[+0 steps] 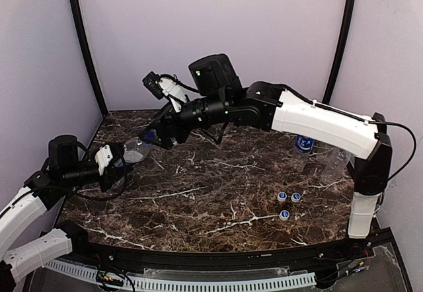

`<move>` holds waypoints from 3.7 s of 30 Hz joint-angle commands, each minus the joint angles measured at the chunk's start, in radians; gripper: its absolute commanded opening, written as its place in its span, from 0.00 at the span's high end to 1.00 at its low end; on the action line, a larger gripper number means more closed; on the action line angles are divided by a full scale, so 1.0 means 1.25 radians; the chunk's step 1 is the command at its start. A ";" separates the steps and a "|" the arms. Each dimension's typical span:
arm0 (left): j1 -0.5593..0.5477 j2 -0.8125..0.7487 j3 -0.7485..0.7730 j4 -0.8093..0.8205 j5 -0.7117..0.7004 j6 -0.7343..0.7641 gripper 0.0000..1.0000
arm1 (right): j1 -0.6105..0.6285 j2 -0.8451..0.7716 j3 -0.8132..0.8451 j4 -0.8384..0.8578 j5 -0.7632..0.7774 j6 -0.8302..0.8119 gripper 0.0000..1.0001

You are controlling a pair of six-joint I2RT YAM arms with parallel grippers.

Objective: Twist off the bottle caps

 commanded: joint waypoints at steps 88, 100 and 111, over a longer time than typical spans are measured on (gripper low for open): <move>0.003 -0.028 -0.052 0.059 -0.054 -0.030 0.76 | -0.020 0.028 -0.037 0.047 -0.045 0.250 0.23; 0.003 -0.027 -0.057 0.060 -0.047 -0.021 0.76 | -0.019 0.063 0.005 0.014 -0.083 0.242 0.68; 0.003 -0.028 -0.034 -0.095 0.170 0.027 0.76 | -0.005 -0.030 -0.122 -0.031 -0.213 -0.164 1.00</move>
